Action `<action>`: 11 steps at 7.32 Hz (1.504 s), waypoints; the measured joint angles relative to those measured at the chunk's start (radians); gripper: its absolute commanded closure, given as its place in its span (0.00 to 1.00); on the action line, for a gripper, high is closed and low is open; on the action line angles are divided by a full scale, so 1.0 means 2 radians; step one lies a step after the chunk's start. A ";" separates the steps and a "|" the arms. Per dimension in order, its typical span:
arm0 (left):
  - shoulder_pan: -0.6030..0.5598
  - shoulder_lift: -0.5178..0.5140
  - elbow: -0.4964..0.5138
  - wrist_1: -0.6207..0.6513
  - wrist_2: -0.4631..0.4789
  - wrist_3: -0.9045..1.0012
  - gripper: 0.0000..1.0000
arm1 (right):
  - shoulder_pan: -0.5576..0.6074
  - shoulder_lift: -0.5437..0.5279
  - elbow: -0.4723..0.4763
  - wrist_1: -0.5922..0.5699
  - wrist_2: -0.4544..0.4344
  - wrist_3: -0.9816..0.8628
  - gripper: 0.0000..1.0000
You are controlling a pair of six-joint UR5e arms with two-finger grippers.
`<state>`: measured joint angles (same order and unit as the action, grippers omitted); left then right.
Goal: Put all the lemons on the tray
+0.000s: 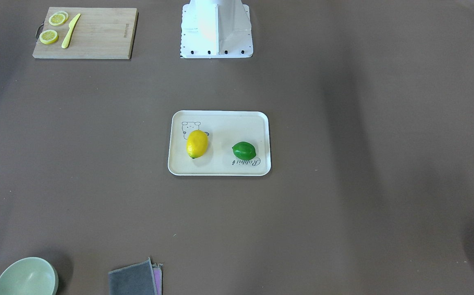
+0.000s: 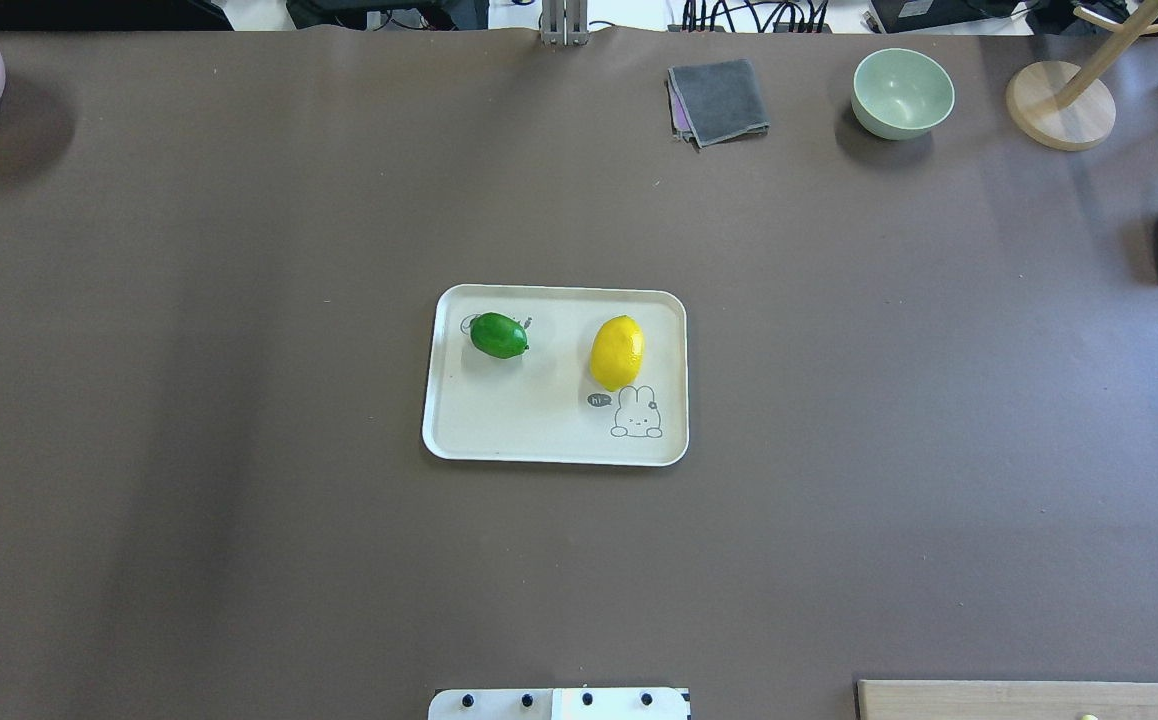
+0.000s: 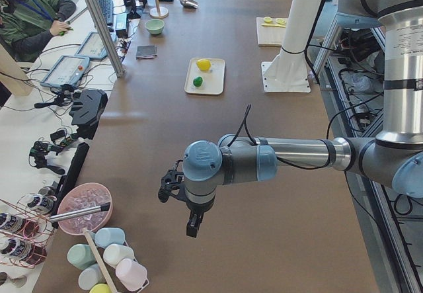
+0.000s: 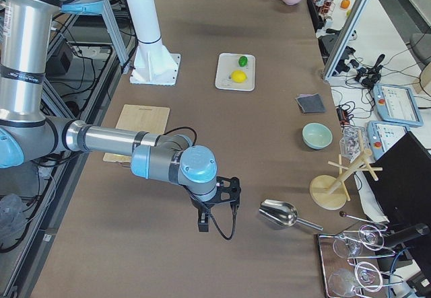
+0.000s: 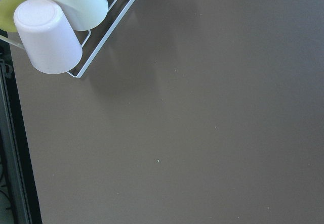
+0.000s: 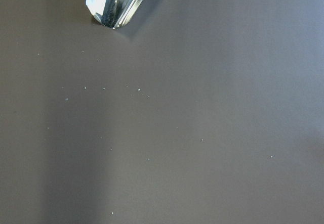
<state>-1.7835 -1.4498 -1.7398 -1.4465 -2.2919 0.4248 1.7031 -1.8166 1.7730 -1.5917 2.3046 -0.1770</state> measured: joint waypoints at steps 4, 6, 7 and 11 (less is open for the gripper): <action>0.000 0.009 -0.008 -0.001 -0.001 0.004 0.02 | -0.053 0.016 0.017 0.001 0.003 0.060 0.00; 0.000 0.010 -0.010 -0.002 -0.003 0.004 0.02 | -0.057 0.016 0.017 0.001 0.013 0.065 0.00; 0.000 0.010 -0.010 -0.004 -0.004 0.005 0.02 | -0.057 0.015 0.017 0.001 0.019 0.065 0.00; 0.000 0.011 -0.010 -0.007 -0.005 0.005 0.02 | -0.058 0.011 0.017 0.000 0.039 0.063 0.00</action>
<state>-1.7840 -1.4282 -1.7607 -1.4604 -2.3011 0.4341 1.5872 -1.7941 1.8063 -1.5907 2.3822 -0.0518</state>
